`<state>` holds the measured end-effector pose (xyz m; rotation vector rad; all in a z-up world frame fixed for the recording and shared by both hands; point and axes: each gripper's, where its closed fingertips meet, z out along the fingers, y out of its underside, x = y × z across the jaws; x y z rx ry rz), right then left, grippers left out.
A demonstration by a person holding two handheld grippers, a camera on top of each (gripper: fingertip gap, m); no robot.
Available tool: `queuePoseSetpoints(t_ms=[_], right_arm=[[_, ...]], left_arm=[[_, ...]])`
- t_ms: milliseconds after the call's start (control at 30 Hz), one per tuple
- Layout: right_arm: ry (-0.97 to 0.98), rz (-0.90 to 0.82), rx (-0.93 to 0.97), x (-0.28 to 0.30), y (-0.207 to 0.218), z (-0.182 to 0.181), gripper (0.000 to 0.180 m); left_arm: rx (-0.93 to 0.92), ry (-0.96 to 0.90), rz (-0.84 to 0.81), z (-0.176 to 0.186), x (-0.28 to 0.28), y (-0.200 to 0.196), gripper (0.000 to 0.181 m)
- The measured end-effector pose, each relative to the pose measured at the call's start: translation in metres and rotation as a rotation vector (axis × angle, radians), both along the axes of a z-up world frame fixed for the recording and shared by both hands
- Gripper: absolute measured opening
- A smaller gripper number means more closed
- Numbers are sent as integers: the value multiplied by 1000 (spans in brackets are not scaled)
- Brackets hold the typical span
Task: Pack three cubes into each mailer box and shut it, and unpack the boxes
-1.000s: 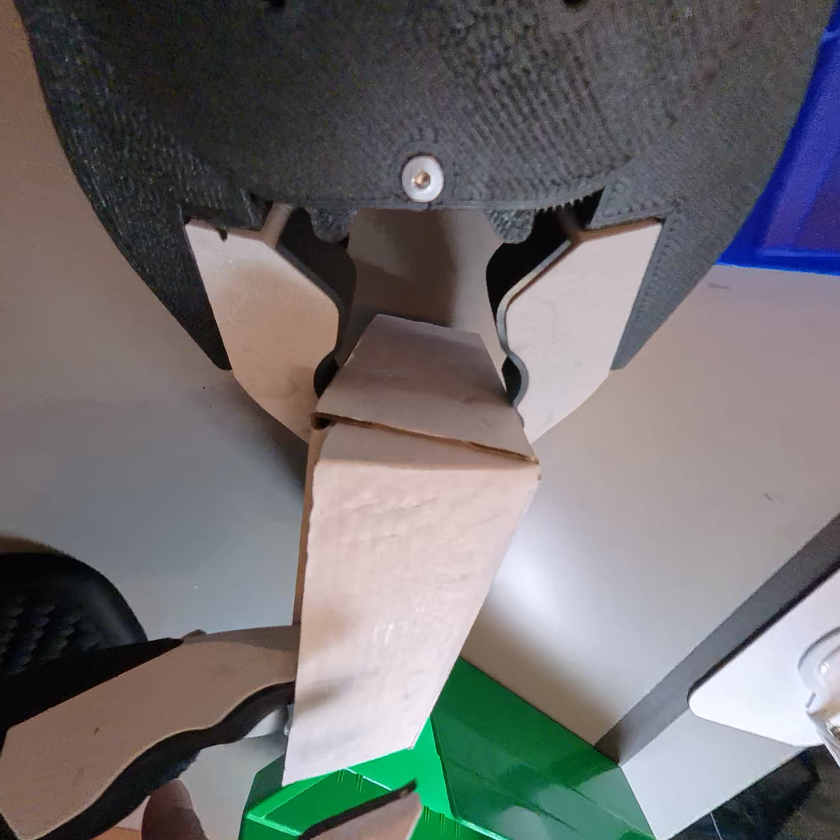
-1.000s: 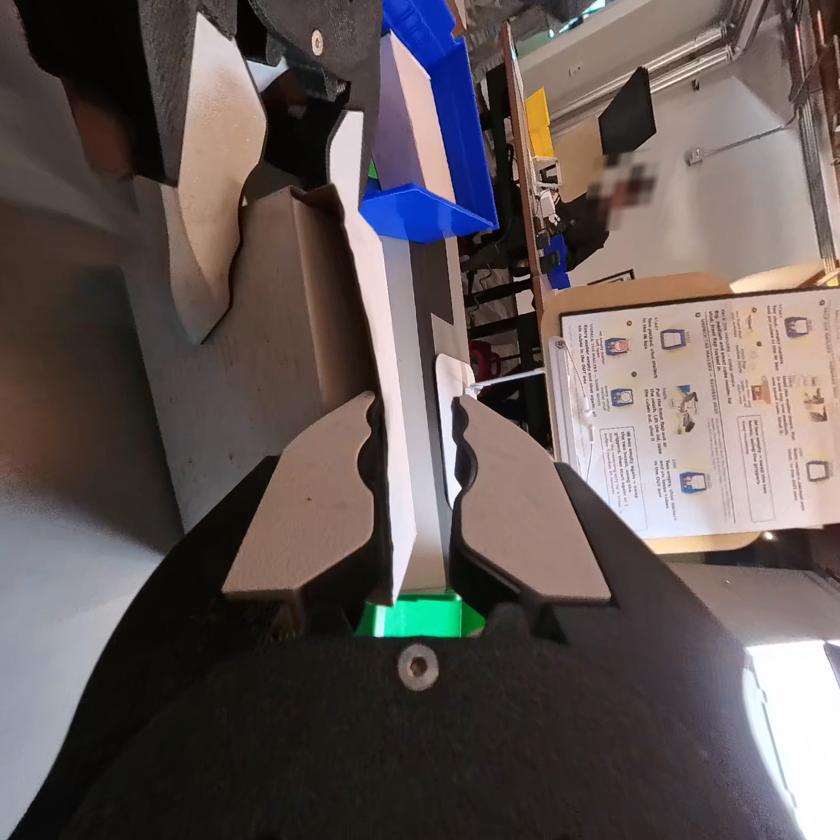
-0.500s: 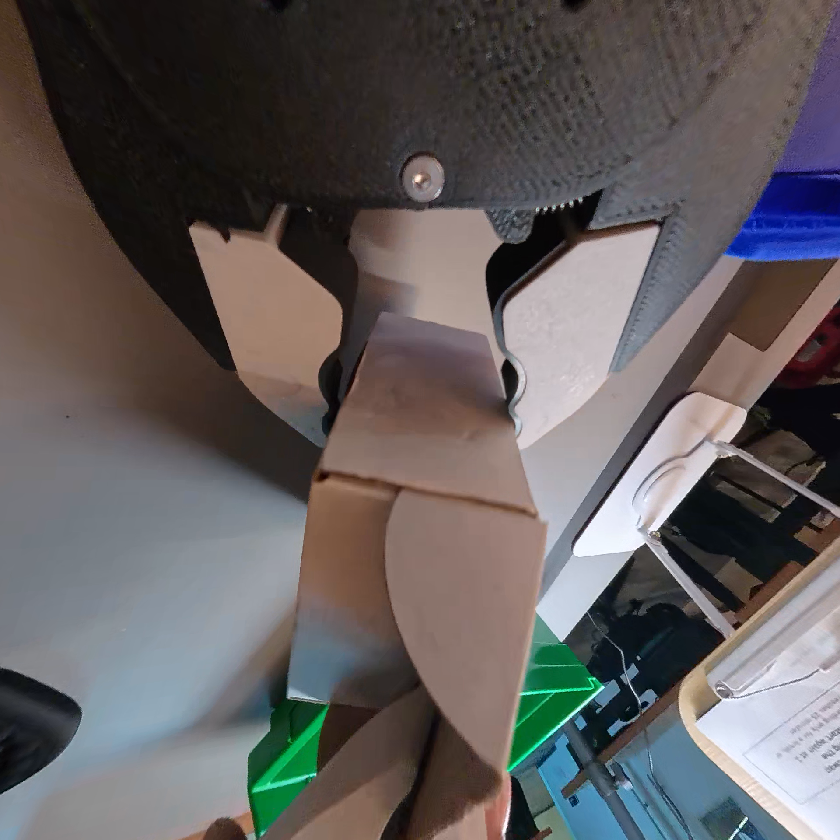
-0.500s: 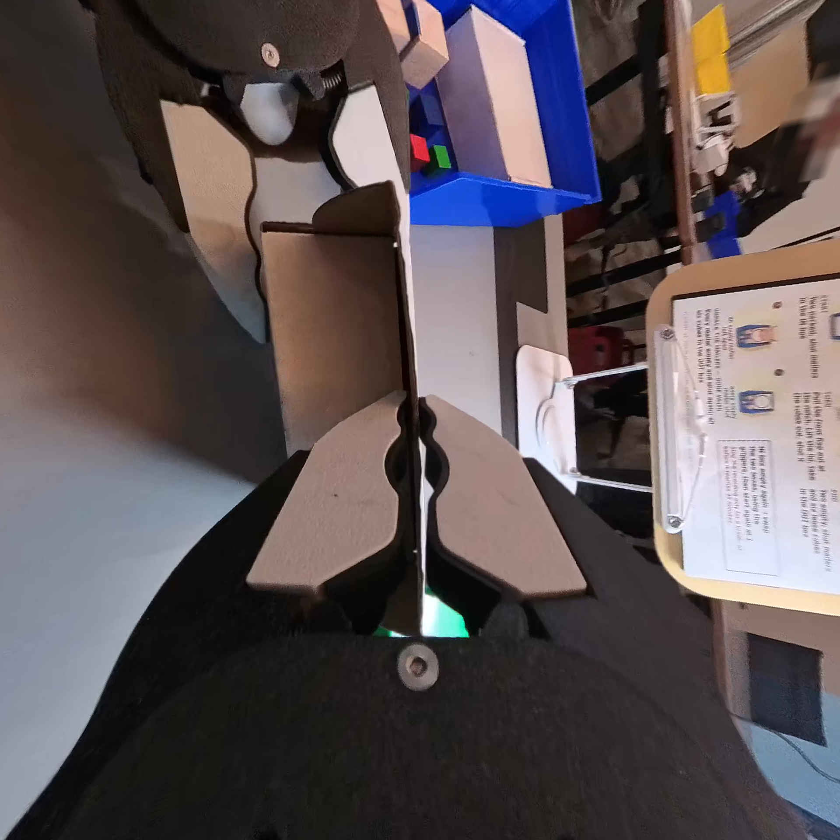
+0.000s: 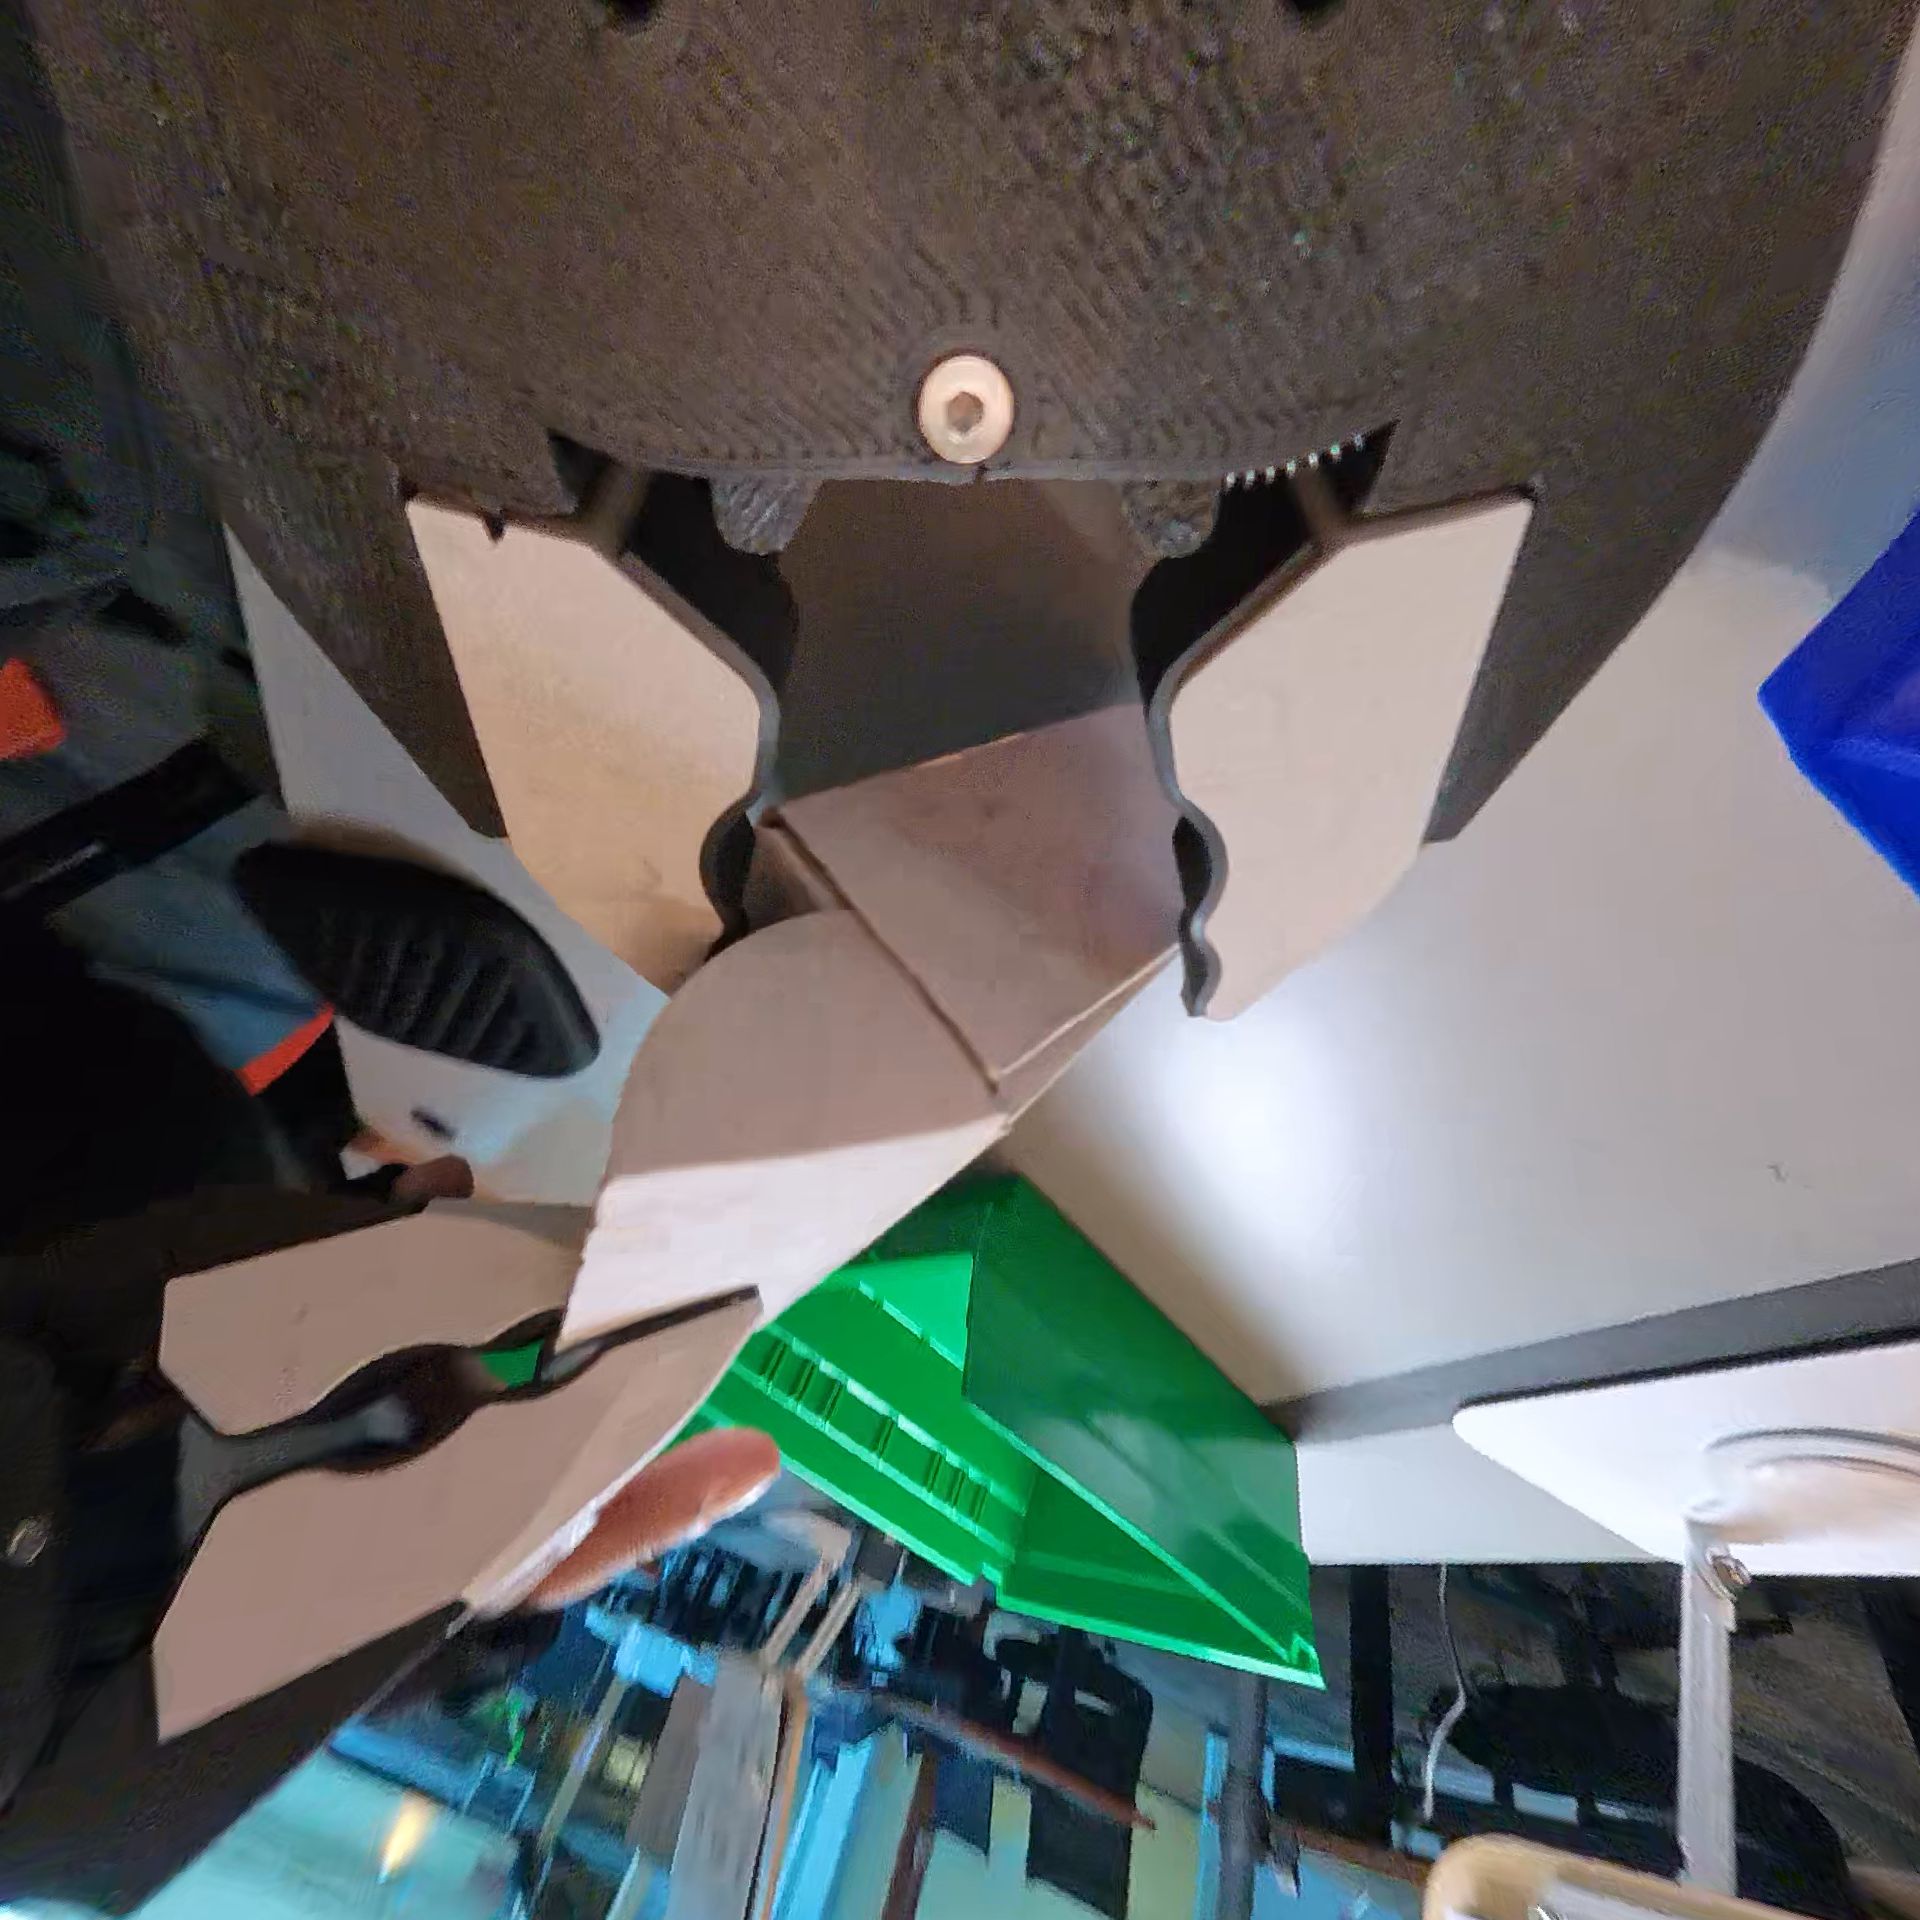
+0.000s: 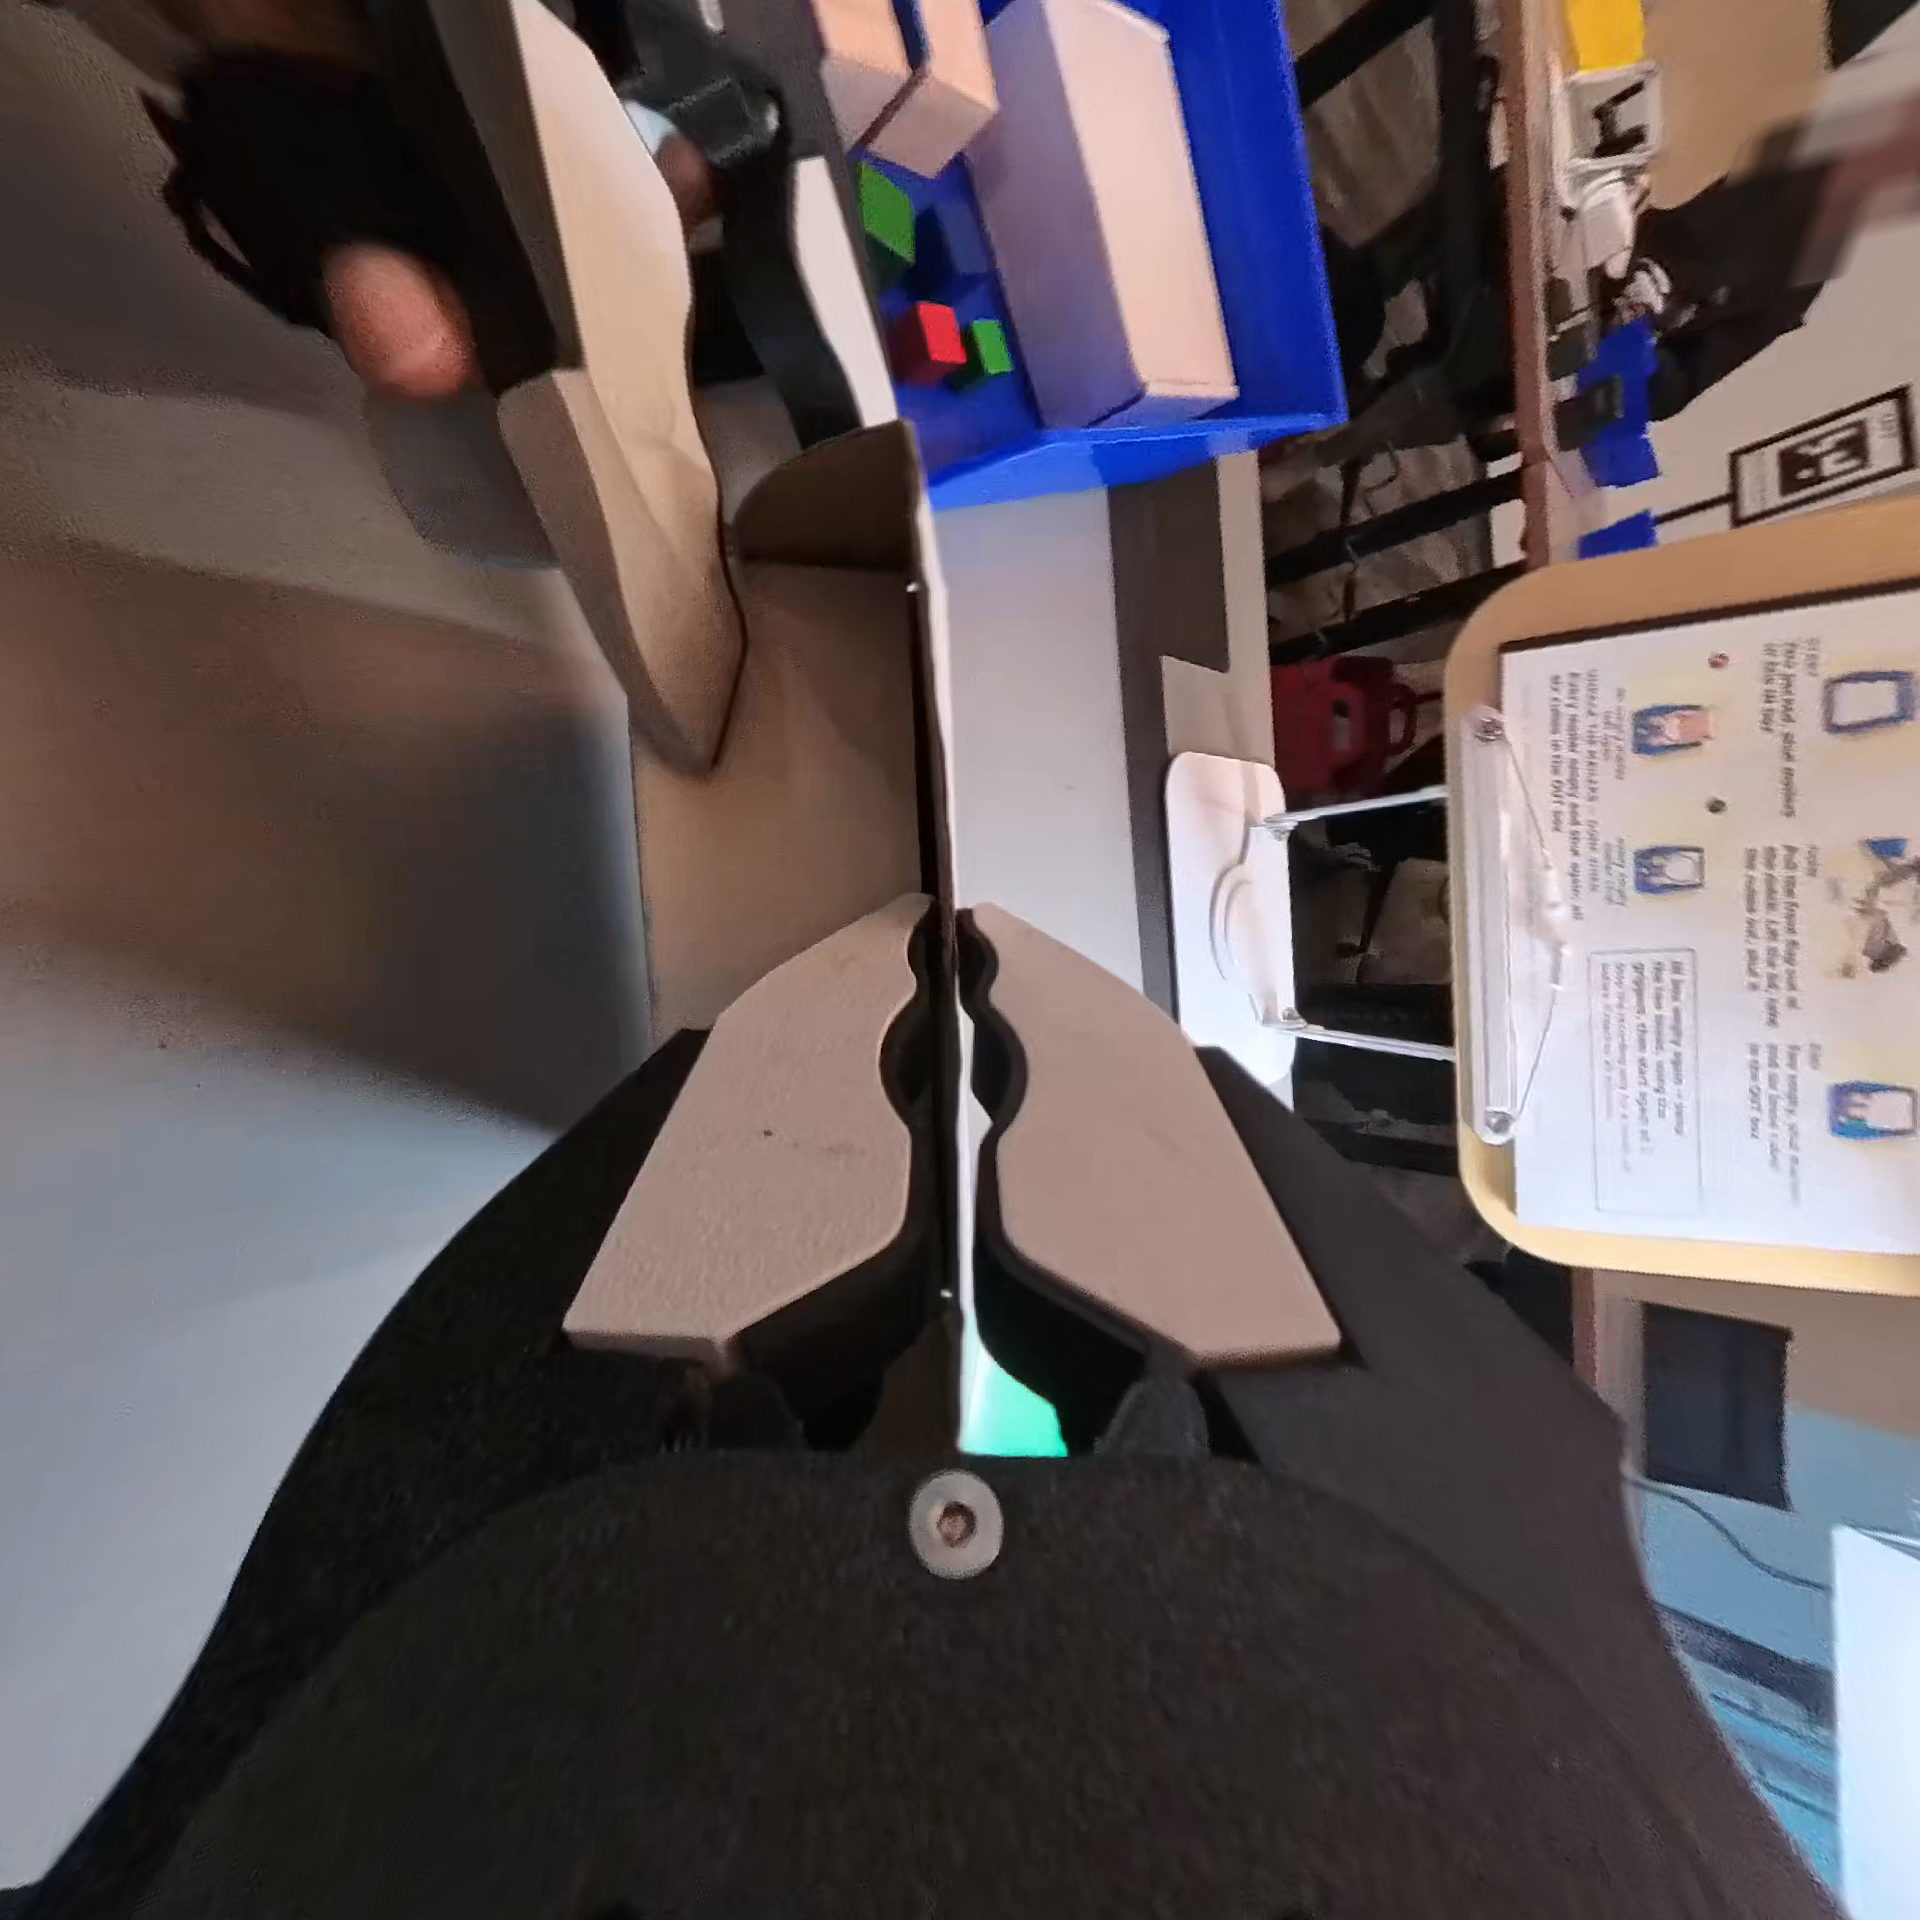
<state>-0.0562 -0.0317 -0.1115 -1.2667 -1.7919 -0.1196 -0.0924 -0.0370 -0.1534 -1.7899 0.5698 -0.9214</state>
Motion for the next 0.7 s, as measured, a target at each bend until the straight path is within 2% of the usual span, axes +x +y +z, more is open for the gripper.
queuePoseSetpoints(t_ms=[33, 133, 300, 500, 700], right_arm=[[-23, 7, 9, -1, 0, -5, 2], [-36, 45, -120, -5, -8, -16, 2], [-25, 90, -351, -6, -15, -12, 1], [27, 66, -399, -5, 7, 9, 1], [4, 93, -507, -5, 5, 9, 2]], left_arm=[[1, 29, -13, -5, 1, -2, 74], [44, 176, -59, -22, -2, -9, 77], [208, 367, -73, -28, -5, -16, 81], [237, 598, -138, -58, -18, -33, 73], [483, 565, -146, -22, -9, -48, 56]])
